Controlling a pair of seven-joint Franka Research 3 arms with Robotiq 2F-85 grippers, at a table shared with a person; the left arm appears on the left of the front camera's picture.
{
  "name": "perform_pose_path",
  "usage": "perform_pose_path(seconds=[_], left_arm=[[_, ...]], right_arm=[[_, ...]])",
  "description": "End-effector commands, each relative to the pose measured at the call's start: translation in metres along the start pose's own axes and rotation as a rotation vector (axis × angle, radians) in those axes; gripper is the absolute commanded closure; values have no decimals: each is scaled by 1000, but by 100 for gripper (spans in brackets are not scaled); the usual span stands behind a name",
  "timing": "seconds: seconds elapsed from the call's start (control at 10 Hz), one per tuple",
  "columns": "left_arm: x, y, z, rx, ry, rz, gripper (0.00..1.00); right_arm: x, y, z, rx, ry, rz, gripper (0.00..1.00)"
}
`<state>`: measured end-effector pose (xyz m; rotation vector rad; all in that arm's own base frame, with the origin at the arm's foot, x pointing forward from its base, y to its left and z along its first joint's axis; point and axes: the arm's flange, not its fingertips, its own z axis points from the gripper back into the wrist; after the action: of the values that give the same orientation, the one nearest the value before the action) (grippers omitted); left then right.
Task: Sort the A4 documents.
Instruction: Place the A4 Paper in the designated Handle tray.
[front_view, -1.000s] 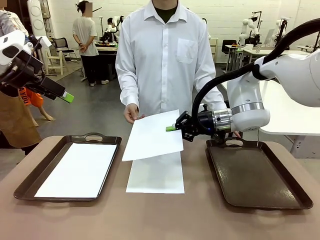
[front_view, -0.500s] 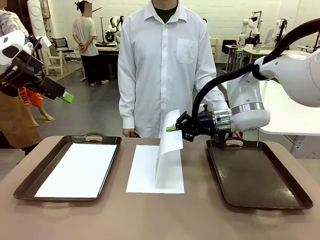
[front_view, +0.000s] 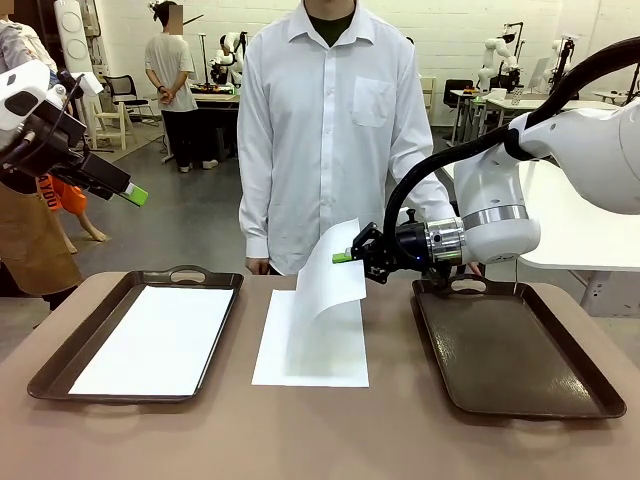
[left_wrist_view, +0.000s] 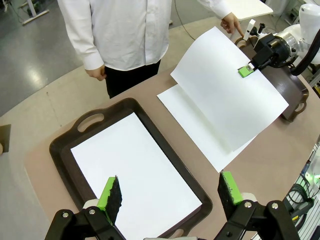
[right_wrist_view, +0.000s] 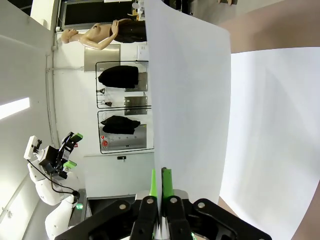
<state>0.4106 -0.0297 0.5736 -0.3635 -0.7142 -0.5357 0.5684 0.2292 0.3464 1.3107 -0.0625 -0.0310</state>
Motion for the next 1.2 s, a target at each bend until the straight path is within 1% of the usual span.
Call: perform_pose_path(seconds=[0.0, 0.2, 0.3, 0.4, 0.6, 0.7, 0.8, 0.9, 1.1], left_arm=[[0, -1, 0, 5, 2, -2, 0], [0, -1, 0, 5, 2, -2, 0], [0, -1, 0, 5, 2, -2, 0], [0, -1, 0, 5, 2, -2, 0], [0, -1, 0, 5, 2, -2, 0], [0, -1, 0, 5, 2, -2, 0], [0, -1, 0, 5, 2, -2, 0], [0, -1, 0, 5, 2, -2, 0], [0, -1, 0, 5, 2, -2, 0]], right_arm=[[0, 0, -3, -8, -11, -10, 100], [0, 0, 0, 0, 0, 0, 99], [-6, 6, 25, 39, -28, 32, 99], [-11, 11, 53, 55, -33, 43, 99], [-13, 14, 110, 82, -10, 54, 99], [-8, 13, 135, 77, 18, 44, 99], [-2, 11, 159, 95, 75, 32, 99], [2, 11, 182, 160, 135, 22, 99], [5, 13, 222, 179, 149, 45, 99]])
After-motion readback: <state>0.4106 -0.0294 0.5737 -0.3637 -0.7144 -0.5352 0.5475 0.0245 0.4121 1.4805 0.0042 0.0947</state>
